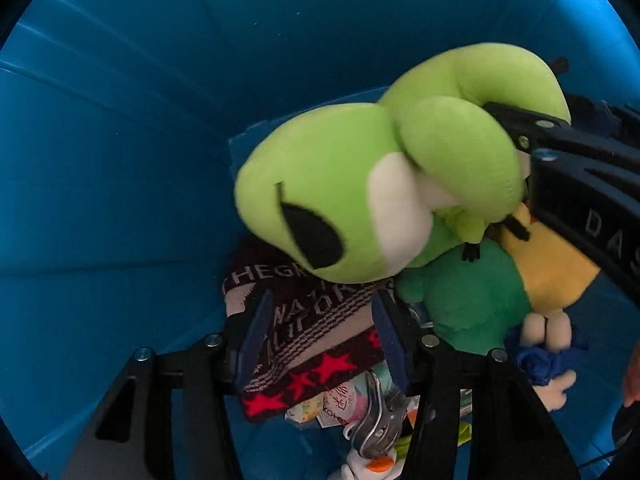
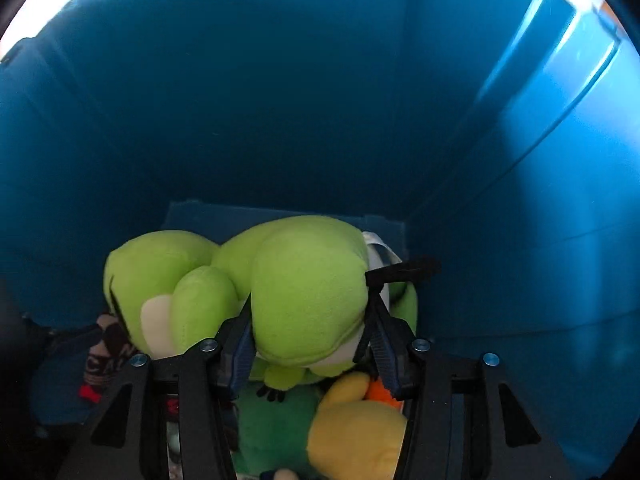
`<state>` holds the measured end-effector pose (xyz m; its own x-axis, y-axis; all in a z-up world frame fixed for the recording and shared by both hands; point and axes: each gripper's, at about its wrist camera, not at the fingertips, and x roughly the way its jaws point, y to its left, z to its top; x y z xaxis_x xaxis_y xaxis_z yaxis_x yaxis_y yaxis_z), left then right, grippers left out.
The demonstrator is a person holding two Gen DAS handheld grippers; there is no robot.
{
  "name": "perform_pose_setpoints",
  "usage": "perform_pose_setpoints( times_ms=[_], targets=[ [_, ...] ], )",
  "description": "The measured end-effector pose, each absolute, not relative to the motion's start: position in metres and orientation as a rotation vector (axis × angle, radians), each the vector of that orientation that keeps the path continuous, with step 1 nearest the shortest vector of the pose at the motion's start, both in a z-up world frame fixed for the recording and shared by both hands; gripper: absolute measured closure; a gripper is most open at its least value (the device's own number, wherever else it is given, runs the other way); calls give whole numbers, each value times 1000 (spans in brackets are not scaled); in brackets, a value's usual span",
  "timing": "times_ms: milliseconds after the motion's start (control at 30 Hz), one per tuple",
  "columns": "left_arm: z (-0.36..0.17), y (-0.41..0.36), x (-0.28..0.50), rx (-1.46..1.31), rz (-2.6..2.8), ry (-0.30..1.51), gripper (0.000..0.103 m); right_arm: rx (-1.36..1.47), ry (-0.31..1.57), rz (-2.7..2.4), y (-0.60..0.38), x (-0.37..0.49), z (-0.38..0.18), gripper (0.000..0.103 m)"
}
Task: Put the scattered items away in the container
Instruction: 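Lower the frog plush into the bin and open both tools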
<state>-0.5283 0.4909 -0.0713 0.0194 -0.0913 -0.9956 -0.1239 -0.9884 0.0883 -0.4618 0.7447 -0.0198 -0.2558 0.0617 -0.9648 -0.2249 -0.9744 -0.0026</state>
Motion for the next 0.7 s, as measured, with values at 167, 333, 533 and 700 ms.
perform_pose_setpoints(
  times_ms=[167,333,533,700],
  targets=[
    [-74,495,-521,-2240,2149,250,52,-1813,233,2307,755,-459,-33,54],
    [-68,497,-510,-2246,2150,241,52,-1793,250,2303,756,-453,-21,46],
    [-48,497,-490,-2217,2191,224,52,-1772,218,2280,751,-431,8,44],
    [-22,502,-479,-2172,2218,216,52,-1777,202,2250,751,-413,29,40]
  ],
)
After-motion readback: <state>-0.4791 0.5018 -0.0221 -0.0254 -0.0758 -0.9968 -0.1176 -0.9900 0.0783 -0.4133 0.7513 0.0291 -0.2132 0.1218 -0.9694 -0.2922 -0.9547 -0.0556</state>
